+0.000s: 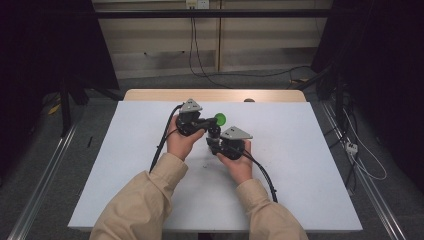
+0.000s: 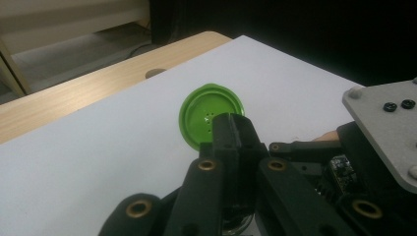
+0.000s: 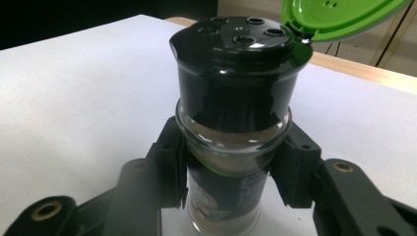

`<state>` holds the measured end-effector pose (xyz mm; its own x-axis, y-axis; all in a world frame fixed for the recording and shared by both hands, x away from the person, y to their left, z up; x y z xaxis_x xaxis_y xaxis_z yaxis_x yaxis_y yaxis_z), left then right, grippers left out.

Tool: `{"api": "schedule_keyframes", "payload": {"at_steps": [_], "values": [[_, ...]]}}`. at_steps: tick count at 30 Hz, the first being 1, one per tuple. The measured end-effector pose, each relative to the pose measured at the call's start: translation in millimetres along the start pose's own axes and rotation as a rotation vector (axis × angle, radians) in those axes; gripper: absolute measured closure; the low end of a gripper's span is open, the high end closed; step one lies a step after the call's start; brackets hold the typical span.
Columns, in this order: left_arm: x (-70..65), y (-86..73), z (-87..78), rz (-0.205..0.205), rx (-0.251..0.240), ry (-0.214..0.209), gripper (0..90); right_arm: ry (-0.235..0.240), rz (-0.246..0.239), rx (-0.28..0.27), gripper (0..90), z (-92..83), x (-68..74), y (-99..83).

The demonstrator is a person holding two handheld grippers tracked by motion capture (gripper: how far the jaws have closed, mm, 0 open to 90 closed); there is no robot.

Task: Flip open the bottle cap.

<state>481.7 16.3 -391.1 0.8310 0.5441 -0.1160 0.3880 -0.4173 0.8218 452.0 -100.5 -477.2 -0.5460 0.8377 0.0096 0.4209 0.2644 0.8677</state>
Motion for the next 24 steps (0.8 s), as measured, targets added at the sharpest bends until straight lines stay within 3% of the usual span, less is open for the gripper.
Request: {"api": "schedule_keyframes", "payload": {"at_steps": [5,10,16,24], "values": [[0.9,-0.2,-6.1,-0.004,-0.008,-0.006,89.9,-0.004,0.01,0.001,53.1,-0.4,-0.5,0.1],[0.9,-0.8,-11.2,-0.005,-0.008,-0.013,82.4,-0.002,0.002,0.009,52.6,-2.2,-0.5,0.7],[1.7,-6.5,-17.1,-0.018,-0.006,-0.021,69.5,-0.001,0.029,0.034,34.8,-8.0,-3.5,0.3],[1.6,-20.4,-30.4,-0.028,0.0,-0.024,53.3,0.018,0.034,0.073,22.4,-22.3,-2.0,0.0]]}}
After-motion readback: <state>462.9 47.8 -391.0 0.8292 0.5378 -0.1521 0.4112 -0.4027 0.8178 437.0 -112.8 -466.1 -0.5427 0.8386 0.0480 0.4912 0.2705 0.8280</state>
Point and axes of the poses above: each handheld gripper's, and its own axes: z roughly forward along the jaws, y roughly out of its top, x roughly to its left, the point moved 4 cm from there along z, roughly forward along the jaws, and after that the axes turned 8 degrees about x, right-handed, at the moved point
